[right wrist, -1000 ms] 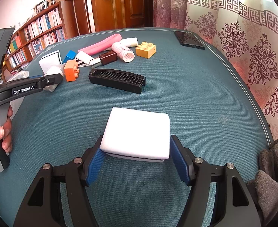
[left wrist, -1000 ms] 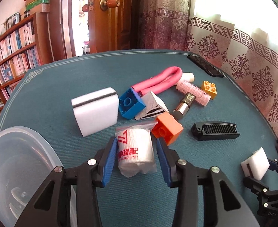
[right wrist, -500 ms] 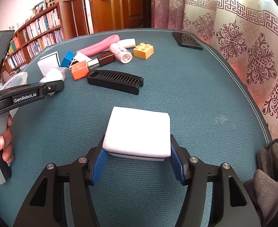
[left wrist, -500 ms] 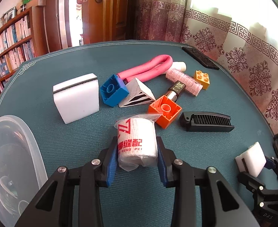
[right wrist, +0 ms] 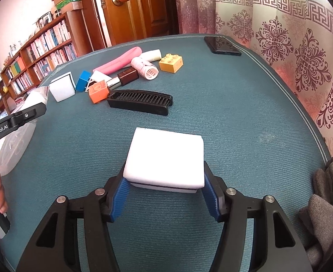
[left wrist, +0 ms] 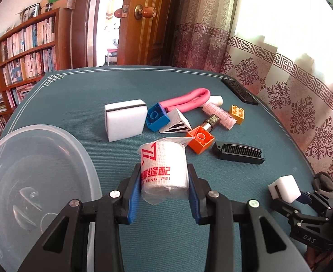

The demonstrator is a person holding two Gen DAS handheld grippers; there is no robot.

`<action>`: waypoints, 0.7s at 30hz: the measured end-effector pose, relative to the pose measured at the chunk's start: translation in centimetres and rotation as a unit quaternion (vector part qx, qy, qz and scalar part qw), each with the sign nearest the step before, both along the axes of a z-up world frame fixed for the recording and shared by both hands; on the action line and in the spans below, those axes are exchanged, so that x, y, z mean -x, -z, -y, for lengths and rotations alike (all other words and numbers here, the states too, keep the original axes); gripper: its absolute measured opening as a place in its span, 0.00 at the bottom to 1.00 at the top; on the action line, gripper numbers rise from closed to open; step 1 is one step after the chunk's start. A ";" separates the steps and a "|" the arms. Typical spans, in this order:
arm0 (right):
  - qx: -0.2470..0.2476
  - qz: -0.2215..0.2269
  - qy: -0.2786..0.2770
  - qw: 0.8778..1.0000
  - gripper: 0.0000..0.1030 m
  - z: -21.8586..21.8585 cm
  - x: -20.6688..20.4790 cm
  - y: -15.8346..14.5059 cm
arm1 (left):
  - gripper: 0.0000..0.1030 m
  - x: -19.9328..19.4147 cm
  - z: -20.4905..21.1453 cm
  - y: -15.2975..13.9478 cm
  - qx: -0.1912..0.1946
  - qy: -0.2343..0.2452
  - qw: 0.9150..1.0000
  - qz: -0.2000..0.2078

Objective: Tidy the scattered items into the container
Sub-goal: 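Carry the roll into the clear bowl and open the left tool while the right tool carries the sponge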

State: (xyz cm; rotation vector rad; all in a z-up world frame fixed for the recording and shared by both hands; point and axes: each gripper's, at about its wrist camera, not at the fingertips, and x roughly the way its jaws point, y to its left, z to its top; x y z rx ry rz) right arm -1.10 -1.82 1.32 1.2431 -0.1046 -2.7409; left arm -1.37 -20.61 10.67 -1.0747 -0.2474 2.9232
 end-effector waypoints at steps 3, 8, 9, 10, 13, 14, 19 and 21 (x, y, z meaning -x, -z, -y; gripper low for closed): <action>0.011 0.001 -0.014 1.000 0.59 1.3 -0.1 -0.1 | 0.40 -1.2 1.4 -0.6 0.010 -0.024 1.000 -0.010; 0.018 -0.006 -0.050 0.999 0.59 4.5 -0.2 -0.7 | 0.40 -3.2 4.4 -1.3 0.032 -0.073 0.997 -0.020; 0.019 -0.008 -0.057 0.998 0.59 5.1 -0.2 -0.9 | 0.40 -3.5 5.1 -1.3 0.038 -0.084 0.996 -0.021; 0.020 -0.010 -0.065 0.998 0.59 5.8 -0.2 -1.1 | 0.40 -3.8 5.7 -1.3 0.042 -0.093 0.995 -0.020; 0.023 -0.014 -0.089 0.996 0.59 7.9 0.0 -1.7 | 0.40 -4.5 7.7 -1.0 0.041 -0.119 0.992 -0.012; 0.023 -0.016 -0.097 0.995 0.59 8.7 0.0 -1.9 | 0.40 -4.8 8.3 -0.8 0.039 -0.128 0.991 -0.009; 0.022 -0.024 -0.136 0.990 0.59 12.5 -0.1 -2.6 | 0.40 -5.8 10.5 0.0 0.042 -0.152 0.988 0.001; 0.024 -0.026 -0.152 0.988 0.59 14.1 -0.1 -2.9 | 0.40 -6.2 11.0 0.2 0.048 -0.157 0.986 0.002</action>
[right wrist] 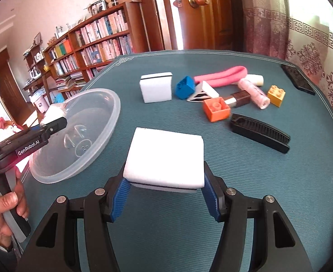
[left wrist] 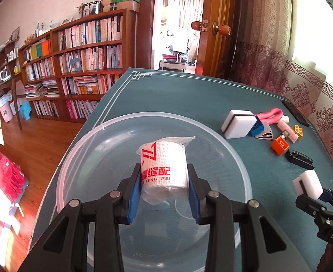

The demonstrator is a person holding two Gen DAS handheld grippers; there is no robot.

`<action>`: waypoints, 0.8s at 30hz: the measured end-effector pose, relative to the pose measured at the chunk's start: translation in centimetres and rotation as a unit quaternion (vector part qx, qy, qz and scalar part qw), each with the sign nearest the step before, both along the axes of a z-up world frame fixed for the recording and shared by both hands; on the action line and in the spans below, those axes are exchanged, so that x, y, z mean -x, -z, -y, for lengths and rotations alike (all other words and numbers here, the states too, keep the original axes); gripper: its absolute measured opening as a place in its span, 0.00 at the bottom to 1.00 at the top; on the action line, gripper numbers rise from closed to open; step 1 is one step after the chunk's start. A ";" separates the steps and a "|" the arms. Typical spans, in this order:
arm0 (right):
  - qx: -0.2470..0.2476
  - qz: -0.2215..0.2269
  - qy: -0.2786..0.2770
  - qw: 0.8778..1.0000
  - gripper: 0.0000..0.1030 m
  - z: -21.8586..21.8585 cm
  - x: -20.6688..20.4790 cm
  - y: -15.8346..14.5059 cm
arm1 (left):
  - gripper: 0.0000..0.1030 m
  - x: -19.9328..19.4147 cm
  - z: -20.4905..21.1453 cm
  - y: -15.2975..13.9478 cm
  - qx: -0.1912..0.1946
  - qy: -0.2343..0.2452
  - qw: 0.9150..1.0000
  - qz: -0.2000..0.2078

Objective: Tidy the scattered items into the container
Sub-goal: 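Carry the roll into the clear bowl and open the left tool while the right tool carries the sponge, then lower the white sponge block into the bowl and open the right tool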

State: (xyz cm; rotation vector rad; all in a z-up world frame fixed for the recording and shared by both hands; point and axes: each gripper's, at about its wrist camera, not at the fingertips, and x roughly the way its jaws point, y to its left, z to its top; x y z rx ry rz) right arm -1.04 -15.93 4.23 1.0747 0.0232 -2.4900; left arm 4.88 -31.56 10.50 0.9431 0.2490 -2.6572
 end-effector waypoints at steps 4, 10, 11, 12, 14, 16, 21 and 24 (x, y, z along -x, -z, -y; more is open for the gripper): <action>0.001 -0.013 -0.032 0.999 0.59 3.3 -0.2 -1.0 | 0.40 -0.7 1.0 0.3 -0.002 -0.004 1.000 0.000; 0.003 -0.030 -0.067 0.997 0.60 7.6 -0.1 -2.2 | 0.40 -1.8 2.0 0.7 -0.007 -0.004 1.000 0.002; 0.002 -0.031 -0.070 0.997 0.60 8.2 0.0 -2.3 | 0.40 -2.0 2.1 0.7 -0.006 -0.004 1.000 0.001; 0.001 -0.031 -0.073 0.997 0.60 8.7 0.1 -2.3 | 0.40 -2.1 2.2 0.7 -0.004 -0.004 1.000 0.002; 0.000 -0.029 -0.077 0.997 0.60 9.8 0.5 -2.2 | 0.41 -2.3 2.5 0.7 -0.004 -0.003 1.000 0.003; 0.000 -0.026 -0.082 0.996 0.61 10.6 0.8 -2.2 | 0.52 -2.5 2.8 0.8 -0.010 -0.003 1.000 0.002; -0.003 -0.028 -0.083 0.996 0.63 11.9 1.4 -2.0 | 0.76 -3.2 3.4 0.2 -0.013 -0.013 1.000 -0.015; 0.003 -0.019 -0.084 0.996 0.64 11.8 1.8 -1.6 | 0.76 -3.4 3.6 0.0 -0.011 -0.018 1.000 -0.019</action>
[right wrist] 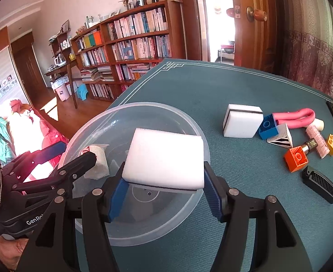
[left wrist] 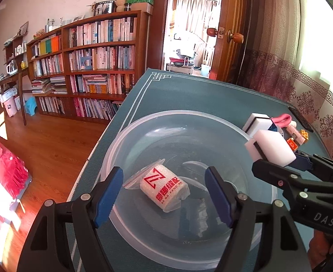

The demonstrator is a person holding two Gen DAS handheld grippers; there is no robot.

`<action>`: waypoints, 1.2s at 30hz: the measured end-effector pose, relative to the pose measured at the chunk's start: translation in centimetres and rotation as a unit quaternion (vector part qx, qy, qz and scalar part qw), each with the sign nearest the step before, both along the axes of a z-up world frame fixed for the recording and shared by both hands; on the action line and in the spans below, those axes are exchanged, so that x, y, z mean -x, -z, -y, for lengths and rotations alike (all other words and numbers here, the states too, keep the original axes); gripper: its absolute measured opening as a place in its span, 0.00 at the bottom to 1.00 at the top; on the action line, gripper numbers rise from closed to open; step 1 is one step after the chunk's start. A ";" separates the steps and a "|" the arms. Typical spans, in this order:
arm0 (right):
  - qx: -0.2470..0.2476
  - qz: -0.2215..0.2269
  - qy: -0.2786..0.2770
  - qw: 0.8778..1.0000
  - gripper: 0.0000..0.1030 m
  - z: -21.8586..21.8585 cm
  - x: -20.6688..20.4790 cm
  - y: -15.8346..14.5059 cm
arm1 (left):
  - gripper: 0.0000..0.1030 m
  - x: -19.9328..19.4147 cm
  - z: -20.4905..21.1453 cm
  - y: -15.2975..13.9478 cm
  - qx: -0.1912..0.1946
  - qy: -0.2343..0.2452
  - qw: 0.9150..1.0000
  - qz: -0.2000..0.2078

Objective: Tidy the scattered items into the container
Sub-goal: 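Lower the white sponge block into the bowl and open the right tool, then grasp the black-striped white sponge with the left tool while the right tool reaches the black comb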

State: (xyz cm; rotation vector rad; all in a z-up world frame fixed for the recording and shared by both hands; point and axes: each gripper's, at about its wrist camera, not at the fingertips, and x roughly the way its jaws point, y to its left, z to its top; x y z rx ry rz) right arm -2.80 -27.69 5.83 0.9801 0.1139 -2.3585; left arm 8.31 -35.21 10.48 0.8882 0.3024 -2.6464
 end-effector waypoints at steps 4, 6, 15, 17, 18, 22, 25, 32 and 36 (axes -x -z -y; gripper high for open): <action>0.013 0.011 -0.005 1.000 0.67 -0.3 0.2 0.3 | 0.78 0.1 0.3 0.1 -0.003 -0.006 1.000 0.002; 0.016 0.010 -0.005 1.000 0.69 -0.5 0.3 0.5 | 0.78 0.2 0.4 0.2 -0.003 -0.006 1.000 0.005; 0.041 0.019 0.019 0.999 0.69 -3.0 0.2 0.6 | 0.80 0.3 0.0 0.1 0.001 -0.004 1.000 0.007; 0.051 0.016 0.026 0.998 0.69 -3.8 0.2 0.5 | 0.81 0.5 -0.2 0.0 0.003 -0.002 1.000 0.009; 0.054 0.014 0.030 0.998 0.69 -4.3 0.0 0.3 | 0.81 0.7 -0.4 0.0 0.004 0.000 1.000 0.011; 0.054 0.008 0.051 0.997 0.69 -6.0 0.1 0.2 | 0.81 1.1 -1.3 0.0 0.007 0.009 1.000 0.015; 0.054 0.012 0.070 0.996 0.69 -7.5 0.5 0.4 | 0.83 1.5 -2.0 -0.1 0.010 0.017 1.000 0.016; 0.043 0.015 0.112 0.993 0.69 -11.5 1.3 1.1 | 0.89 2.5 -3.8 -0.5 0.020 0.035 0.999 0.019; 0.024 0.004 0.137 0.990 0.69 -14.7 2.0 1.6 | 0.96 3.0 -4.9 -0.8 0.027 0.042 0.999 0.016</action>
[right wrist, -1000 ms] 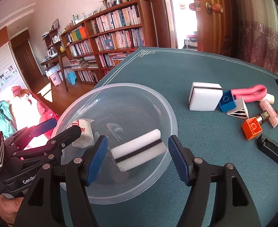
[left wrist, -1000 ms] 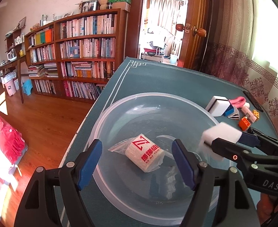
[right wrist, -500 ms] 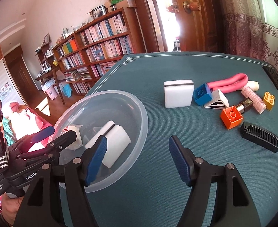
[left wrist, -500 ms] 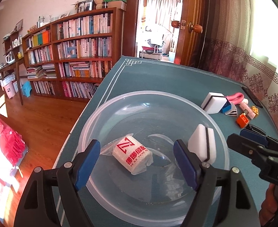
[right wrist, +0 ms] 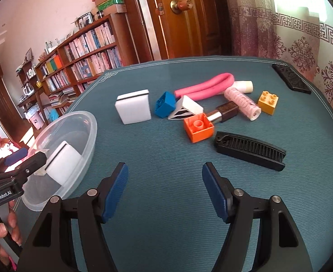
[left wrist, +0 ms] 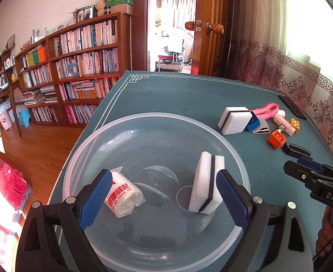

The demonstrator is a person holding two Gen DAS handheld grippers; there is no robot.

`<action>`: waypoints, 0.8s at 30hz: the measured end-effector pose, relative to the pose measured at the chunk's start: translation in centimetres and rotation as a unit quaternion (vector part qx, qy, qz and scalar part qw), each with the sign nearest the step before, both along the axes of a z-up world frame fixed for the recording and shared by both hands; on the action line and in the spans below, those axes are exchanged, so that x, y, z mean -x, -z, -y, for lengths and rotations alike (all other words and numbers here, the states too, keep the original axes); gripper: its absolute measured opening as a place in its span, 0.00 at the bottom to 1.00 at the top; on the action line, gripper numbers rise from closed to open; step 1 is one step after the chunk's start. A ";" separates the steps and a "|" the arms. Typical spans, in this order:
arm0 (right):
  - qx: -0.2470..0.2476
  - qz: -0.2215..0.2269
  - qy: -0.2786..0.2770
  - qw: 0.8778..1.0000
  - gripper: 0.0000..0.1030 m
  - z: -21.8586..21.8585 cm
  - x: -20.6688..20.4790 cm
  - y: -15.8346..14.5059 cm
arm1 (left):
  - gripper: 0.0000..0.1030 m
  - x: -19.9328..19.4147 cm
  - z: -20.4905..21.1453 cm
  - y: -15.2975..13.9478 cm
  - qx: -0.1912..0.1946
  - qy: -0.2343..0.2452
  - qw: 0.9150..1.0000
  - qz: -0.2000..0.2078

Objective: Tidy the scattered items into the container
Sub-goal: 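Grasp the black-striped white sponge with the left tool while the right tool reaches the black comb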

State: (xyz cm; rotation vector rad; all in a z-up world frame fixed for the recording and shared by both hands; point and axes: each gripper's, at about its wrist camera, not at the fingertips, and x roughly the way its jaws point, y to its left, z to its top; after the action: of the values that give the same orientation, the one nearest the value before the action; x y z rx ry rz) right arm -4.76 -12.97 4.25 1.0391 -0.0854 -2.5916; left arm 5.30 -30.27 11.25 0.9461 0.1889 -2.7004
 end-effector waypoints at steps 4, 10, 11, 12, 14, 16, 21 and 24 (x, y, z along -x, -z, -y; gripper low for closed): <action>-0.018 -0.011 0.027 0.999 0.69 -3.0 1.1 -0.1 | 0.98 0.8 -1.3 -0.5 0.005 0.011 1.000 -0.002; -0.037 -0.024 0.046 0.998 0.69 -6.5 3.6 -0.2 | 0.98 2.9 -3.3 -1.5 -0.001 0.038 0.999 -0.005; -0.040 -0.026 0.043 0.998 0.69 -6.9 4.1 -0.3 | 0.98 3.3 -3.8 -1.7 0.000 0.042 0.999 -0.006; -0.045 -0.027 0.041 0.998 0.69 -7.2 4.5 -0.2 | 0.99 3.8 -4.2 -1.9 0.001 0.046 0.999 -0.007; -0.054 -0.027 0.033 0.998 0.69 -7.6 5.4 -0.1 | 0.99 5.0 -5.2 -2.2 0.003 0.053 0.999 -0.007; -0.064 -0.026 0.020 0.997 0.69 -7.8 6.0 0.4 | 0.99 6.3 -6.1 -2.2 0.004 0.062 0.998 -0.001; -0.038 0.010 0.004 0.999 0.69 -9.1 7.4 1.7 | 0.99 9.3 -7.8 -2.0 0.008 0.073 0.997 0.014; -0.001 0.032 0.002 0.999 0.69 -10.4 7.9 2.1 | 0.99 11.0 -8.4 -1.9 0.010 0.069 0.997 0.018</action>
State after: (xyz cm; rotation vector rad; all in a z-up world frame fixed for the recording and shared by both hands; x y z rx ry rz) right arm -12.62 -2.54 2.15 1.1238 -0.1003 -2.5624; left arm -5.75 -21.90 13.12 1.0367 0.0930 -2.8009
